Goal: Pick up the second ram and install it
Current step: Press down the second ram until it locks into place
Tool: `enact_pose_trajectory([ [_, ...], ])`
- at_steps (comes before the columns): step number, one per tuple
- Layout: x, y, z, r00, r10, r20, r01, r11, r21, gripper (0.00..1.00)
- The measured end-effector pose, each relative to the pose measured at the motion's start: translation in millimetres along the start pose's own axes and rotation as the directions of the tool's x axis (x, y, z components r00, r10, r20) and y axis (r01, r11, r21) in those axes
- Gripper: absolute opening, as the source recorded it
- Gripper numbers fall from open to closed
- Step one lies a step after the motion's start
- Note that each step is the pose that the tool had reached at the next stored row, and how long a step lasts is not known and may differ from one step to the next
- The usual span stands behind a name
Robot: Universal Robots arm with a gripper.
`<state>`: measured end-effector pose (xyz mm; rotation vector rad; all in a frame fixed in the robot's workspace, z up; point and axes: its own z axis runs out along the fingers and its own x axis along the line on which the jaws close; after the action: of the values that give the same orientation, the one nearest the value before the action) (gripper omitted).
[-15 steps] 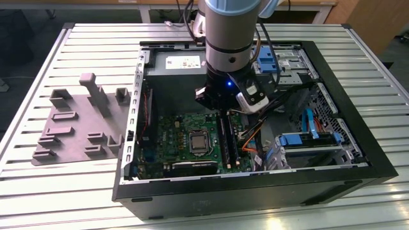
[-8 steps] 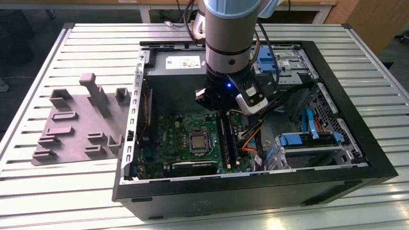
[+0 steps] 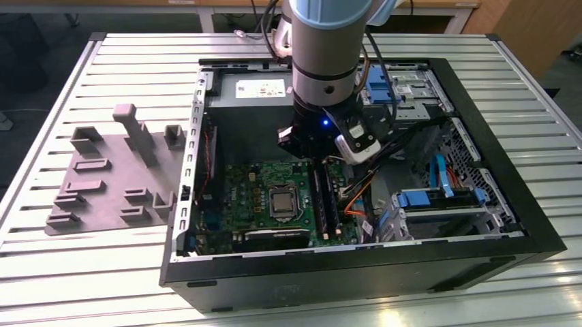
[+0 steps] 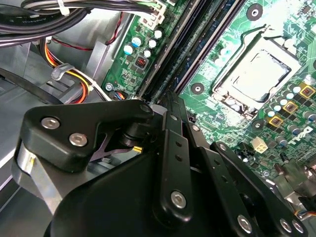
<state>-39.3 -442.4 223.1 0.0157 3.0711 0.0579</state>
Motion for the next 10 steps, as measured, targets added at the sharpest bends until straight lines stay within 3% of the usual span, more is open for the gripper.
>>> enact_pose_trajectory([
  [10, 0.3, -0.1, 3.9, 1.0000, 0.000, 0.0000, 0.000, 1.0000, 0.0001, 0.11],
])
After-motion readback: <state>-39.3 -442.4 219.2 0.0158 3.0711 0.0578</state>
